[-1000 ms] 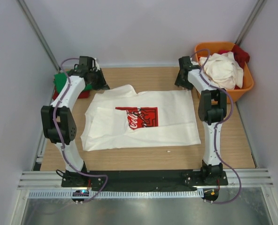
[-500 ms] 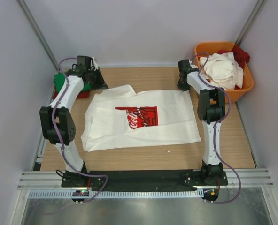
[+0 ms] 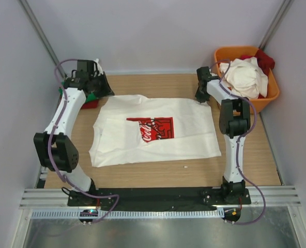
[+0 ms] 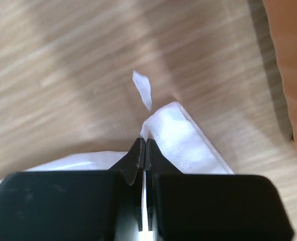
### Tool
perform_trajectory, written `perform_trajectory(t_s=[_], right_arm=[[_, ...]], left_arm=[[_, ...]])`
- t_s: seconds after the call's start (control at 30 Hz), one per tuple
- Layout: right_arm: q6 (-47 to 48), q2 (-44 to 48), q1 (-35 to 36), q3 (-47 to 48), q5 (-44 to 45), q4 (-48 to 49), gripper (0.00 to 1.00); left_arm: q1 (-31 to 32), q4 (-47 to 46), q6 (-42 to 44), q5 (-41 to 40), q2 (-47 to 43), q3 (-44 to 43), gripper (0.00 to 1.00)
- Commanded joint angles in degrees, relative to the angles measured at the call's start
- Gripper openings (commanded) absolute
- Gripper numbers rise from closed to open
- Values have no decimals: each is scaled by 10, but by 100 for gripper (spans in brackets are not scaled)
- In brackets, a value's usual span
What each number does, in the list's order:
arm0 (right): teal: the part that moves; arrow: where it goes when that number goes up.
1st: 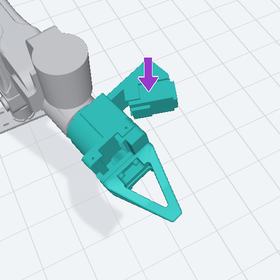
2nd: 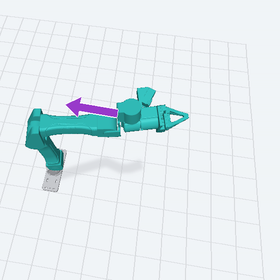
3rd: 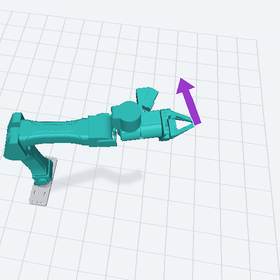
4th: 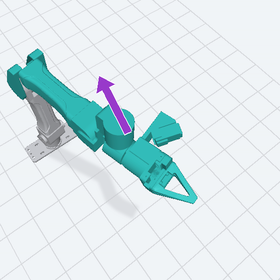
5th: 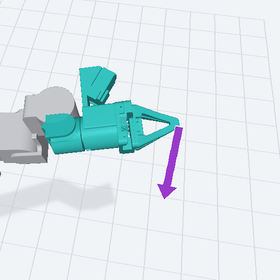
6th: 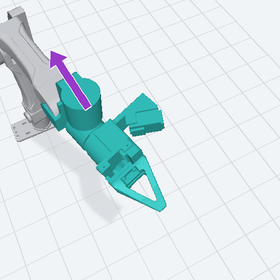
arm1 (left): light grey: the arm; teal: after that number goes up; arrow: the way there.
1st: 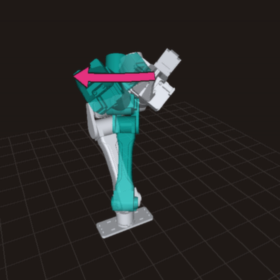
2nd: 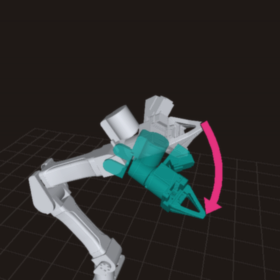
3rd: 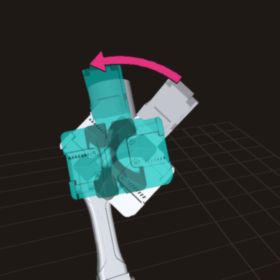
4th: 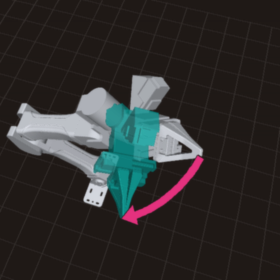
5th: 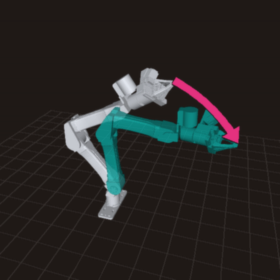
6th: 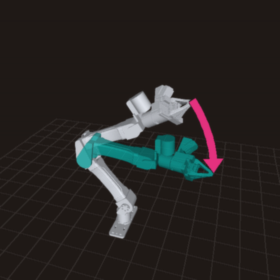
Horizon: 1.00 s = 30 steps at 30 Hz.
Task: Fold and stack the t-shirts
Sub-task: Fold the tshirt
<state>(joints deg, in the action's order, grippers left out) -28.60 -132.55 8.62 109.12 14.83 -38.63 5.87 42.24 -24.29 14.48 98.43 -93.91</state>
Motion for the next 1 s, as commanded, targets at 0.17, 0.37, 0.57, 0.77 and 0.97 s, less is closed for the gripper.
perform_trajectory(t_s=[0.17,0.37,0.57,0.77,0.97], right_arm=[[5,130,11,-85,-28,-9,1],[-3,218,14,-174,-17,2,1],[-6,296,13,-263,-20,11,1],[-6,348,14,-338,-17,17,1],[-3,357,14,-382,-17,29,1]], left_arm=[[2,36,28,-19,-129,86,0],[2,56,37,-27,-185,132,0],[2,75,42,-38,-224,158,0],[2,89,46,-59,-243,181,0],[2,101,45,-67,-258,218,0]])
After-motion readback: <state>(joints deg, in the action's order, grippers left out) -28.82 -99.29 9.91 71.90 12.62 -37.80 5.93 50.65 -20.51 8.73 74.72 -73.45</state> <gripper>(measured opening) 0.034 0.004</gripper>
